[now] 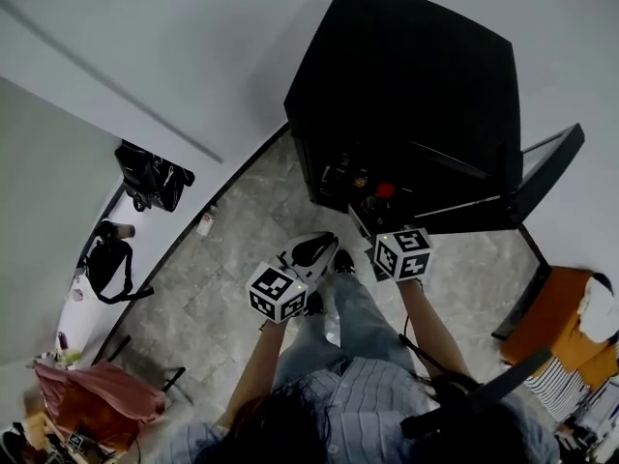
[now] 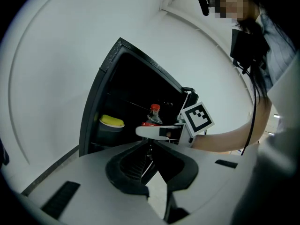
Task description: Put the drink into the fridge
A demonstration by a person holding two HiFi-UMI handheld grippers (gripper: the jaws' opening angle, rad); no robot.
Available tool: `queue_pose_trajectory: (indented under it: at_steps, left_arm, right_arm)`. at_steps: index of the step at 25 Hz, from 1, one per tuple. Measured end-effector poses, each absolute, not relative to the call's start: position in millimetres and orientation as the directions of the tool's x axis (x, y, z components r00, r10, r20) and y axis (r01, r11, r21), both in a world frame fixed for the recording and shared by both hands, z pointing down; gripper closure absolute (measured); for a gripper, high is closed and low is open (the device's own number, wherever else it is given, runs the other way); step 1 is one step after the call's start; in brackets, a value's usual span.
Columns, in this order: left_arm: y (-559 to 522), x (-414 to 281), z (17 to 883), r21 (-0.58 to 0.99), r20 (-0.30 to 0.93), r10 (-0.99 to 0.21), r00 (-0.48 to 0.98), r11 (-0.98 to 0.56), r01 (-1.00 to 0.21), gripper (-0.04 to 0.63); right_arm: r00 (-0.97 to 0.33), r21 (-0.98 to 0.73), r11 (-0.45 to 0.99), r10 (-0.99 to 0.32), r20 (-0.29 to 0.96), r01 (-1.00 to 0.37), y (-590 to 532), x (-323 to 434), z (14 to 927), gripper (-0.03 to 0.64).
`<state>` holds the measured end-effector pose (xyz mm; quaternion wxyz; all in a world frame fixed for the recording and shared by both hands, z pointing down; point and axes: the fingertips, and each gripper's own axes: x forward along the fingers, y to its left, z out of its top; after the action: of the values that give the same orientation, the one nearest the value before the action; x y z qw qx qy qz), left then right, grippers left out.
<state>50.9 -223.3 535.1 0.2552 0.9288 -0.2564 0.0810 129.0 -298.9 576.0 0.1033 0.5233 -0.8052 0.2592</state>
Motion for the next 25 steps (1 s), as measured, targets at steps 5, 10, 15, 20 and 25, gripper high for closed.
queue_pose_trajectory:
  at_steps: [5, 10, 15, 20, 25]
  left_arm:
    - [-227, 57, 538, 0.430, 0.287, -0.422, 0.860, -0.746, -0.509, 0.566]
    - [-229, 61, 544, 0.432, 0.295, -0.412, 0.862, -0.748, -0.505, 0.566]
    - [-230, 63, 548, 0.435, 0.305, -0.404, 0.863, -0.747, -0.503, 0.566]
    - [-234, 61, 552, 0.441, 0.311, -0.416, 0.854, -0.734, -0.518, 0.566]
    - [-239, 56, 554, 0.443, 0.317, -0.433, 0.844, -0.719, -0.536, 0.566]
  right_arm:
    - [-0.414, -0.279, 0.315, -0.790, 0.453, -0.907, -326, 135, 593, 0.313]
    - [-0.409, -0.243, 0.331, -0.785, 0.466, -0.912, -349, 135, 608, 0.314]
    - [-0.410, -0.222, 0.344, -0.771, 0.488, -0.912, -368, 130, 621, 0.313]
    - [-0.415, -0.203, 0.363, -0.744, 0.524, -0.909, -381, 127, 639, 0.314]
    - [-0.392, -0.220, 0.325, -0.761, 0.517, -0.920, -398, 133, 646, 0.313]
